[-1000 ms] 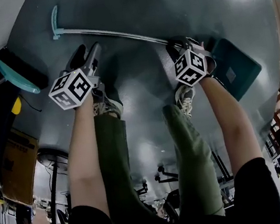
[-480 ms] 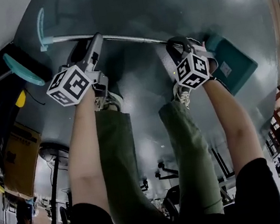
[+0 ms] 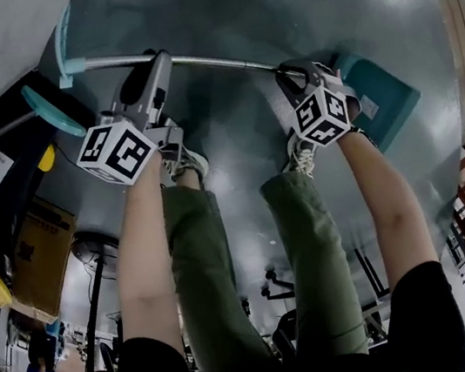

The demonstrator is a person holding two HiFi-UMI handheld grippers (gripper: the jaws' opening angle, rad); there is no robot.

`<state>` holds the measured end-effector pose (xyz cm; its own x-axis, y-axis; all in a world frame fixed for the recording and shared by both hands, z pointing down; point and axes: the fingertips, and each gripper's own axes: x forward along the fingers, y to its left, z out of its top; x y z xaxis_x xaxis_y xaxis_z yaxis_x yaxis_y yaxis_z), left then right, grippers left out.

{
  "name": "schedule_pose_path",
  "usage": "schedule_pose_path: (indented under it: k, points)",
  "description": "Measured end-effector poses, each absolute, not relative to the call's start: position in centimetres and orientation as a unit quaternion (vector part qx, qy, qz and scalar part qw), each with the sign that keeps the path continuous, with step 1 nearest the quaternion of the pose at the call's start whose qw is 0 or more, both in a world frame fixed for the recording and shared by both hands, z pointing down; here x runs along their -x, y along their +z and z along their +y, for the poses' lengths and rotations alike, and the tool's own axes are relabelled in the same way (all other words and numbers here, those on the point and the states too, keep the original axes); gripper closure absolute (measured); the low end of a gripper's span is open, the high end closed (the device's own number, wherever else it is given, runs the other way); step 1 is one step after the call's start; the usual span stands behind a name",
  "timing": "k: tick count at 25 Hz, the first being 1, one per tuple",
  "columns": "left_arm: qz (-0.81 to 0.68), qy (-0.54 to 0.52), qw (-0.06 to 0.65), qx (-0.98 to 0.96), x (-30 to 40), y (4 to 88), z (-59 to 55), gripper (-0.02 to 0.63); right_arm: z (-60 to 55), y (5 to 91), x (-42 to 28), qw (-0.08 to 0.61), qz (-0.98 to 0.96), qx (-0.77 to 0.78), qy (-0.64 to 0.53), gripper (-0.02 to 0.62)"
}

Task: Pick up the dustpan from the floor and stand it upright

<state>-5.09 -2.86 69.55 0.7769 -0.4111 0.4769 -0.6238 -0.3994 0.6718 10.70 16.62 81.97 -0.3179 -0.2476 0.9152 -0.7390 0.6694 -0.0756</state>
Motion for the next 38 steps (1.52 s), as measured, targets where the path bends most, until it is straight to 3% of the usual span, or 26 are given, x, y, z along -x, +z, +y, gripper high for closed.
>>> schedule_pose_path:
  k: [9, 20, 30, 38]
  points:
    - [-0.293, 0.109, 0.421, -0.851, 2.6, 64.2, -2.4, 0.449, 14.9, 75.2, -12.1, 0.416, -0.775, -0.382, 0.283, 0.505]
    - [-0.285, 0.12, 0.357, -0.881, 4.1, 54.3, -4.4, 0.462, 7.6, 57.0, -13.7, 0.289, -0.792, -0.486, 0.23, 0.506]
    - [-0.293, 0.116, 0.286, -0.905, 7.0, 44.8, -7.5, 0.468, 1.2, 39.9, -8.1, 0.198, -0.823, -0.508, 0.159, 0.506]
    - [-0.317, 0.144, 0.208, -0.914, 12.5, 40.0, -10.7, 0.466, -3.1, 31.2, -4.4, 0.153, -0.826, -0.531, 0.114, 0.508]
